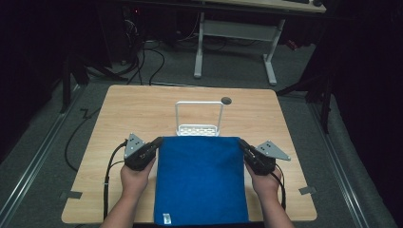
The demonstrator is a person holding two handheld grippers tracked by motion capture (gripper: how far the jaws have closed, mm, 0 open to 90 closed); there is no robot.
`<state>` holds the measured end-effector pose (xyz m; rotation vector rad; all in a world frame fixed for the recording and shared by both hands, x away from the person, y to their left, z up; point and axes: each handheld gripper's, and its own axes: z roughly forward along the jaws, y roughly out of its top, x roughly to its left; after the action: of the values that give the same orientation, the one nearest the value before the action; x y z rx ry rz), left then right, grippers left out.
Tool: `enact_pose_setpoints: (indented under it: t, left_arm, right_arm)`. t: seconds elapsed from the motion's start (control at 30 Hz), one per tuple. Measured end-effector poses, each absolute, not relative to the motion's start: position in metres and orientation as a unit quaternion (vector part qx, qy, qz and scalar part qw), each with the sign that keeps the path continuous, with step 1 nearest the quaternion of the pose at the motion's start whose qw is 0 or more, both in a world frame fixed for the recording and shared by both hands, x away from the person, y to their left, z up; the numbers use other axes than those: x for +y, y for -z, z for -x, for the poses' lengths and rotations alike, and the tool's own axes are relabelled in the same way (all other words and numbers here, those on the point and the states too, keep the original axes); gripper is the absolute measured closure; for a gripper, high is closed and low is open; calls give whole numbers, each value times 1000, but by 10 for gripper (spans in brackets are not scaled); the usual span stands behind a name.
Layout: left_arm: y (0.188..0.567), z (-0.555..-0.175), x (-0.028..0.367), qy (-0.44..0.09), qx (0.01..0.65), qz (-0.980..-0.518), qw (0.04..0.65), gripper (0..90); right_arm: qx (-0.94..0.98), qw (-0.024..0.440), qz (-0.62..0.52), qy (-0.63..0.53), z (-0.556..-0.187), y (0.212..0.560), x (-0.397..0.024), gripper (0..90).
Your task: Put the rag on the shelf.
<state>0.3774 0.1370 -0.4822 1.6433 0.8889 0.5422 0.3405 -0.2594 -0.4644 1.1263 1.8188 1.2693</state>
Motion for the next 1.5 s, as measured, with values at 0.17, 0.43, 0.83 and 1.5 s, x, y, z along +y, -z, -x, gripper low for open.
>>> enact_pose_setpoints:
  t: [0.17, 0.43, 0.83, 1.5]
  left_arm:
    - [469, -370, 138, -246, 363, -690, 576, 890]
    - [449, -364, 136, -270, 351, -681, 584, 890]
    - [414, -361, 138, -296, 341, -658, 603, 890]
    - [355, -374, 144, -324, 319, -630, 629, 891]
  right_arm:
    - [684, 333, -416, -498, -335, 454, -256, 885]
    - [666, 355, -402, -518, -329, 434, -256, 885]
    - [643, 381, -380, -544, -329, 397, -255, 885]
    - [622, 415, -349, -565, -338, 343, -249, 885]
